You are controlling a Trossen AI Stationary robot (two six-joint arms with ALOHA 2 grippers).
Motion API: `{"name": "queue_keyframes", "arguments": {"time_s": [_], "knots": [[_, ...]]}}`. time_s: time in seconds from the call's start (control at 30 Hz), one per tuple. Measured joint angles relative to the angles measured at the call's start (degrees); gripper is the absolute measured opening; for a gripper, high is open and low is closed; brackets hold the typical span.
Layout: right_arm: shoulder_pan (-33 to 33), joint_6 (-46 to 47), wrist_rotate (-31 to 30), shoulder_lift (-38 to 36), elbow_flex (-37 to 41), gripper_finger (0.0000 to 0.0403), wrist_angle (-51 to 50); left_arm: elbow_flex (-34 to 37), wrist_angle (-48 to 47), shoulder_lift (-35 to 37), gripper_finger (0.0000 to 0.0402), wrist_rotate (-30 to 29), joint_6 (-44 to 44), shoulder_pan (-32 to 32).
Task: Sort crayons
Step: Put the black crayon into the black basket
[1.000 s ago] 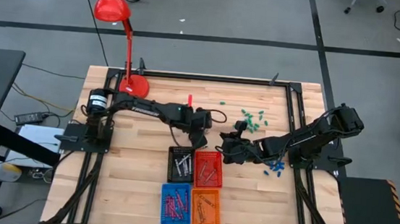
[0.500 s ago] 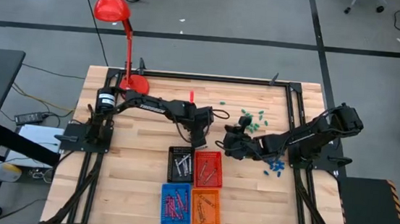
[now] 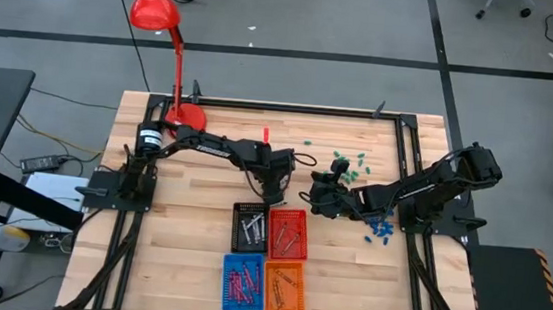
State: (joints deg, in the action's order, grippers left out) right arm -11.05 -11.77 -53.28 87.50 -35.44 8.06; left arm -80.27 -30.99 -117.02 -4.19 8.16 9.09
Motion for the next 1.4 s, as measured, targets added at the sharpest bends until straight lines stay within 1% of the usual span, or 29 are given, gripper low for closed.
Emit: {"name": "queue_keyframes", "arguments": {"time_s": [0.3, 0.4, 0.5, 0.67, 0.77, 1.07, 1.23, 1.4], "knots": [[0.0, 0.0, 0.5, 0.0, 0.0, 0.0034, 0.1, -0.1, -0.7, -1.2, 0.0120, 0.1, 0.4, 0.5], [0.0, -0.2, 0.5, 0.0, 0.0, 0.0034, 0.1, -0.1, -1.4, -1.2, 0.0111, 0.3, 1.2, 0.8], [0.0, -0.4, 0.5, 0.0, 0.0, 0.0034, 0.3, -0.2, -2.2, -1.3, 0.0087, 0.7, 1.6, 1.2], [0.0, -0.4, 0.5, 0.0, 0.0, 0.0034, 0.3, -0.2, -3.1, -1.3, 0.0032, 0.9, 2.4, 1.5], [0.0, -0.4, 0.5, 0.0, 0.0, 0.0034, 0.2, -0.2, -4.1, -1.2, 0.0014, 1.1, 3.9, 1.8], [-0.1, -0.4, 0.5, 0.0, 0.0, 0.0034, 0.2, 0.3, -6.1, 0.5, 0.0029, 0.1, 8.7, 1.1], [-0.1, -0.4, 0.5, 0.0, 0.0, 0.0034, 0.1, 0.3, -6.7, 3.8, 0.0030, -3.6, 13.8, -0.7], [-0.1, -0.4, 0.4, 0.0, 0.0, 0.0034, 0.0, 0.3, -8.3, 6.8, 0.0031, -9.8, 20.9, -4.4]]}}
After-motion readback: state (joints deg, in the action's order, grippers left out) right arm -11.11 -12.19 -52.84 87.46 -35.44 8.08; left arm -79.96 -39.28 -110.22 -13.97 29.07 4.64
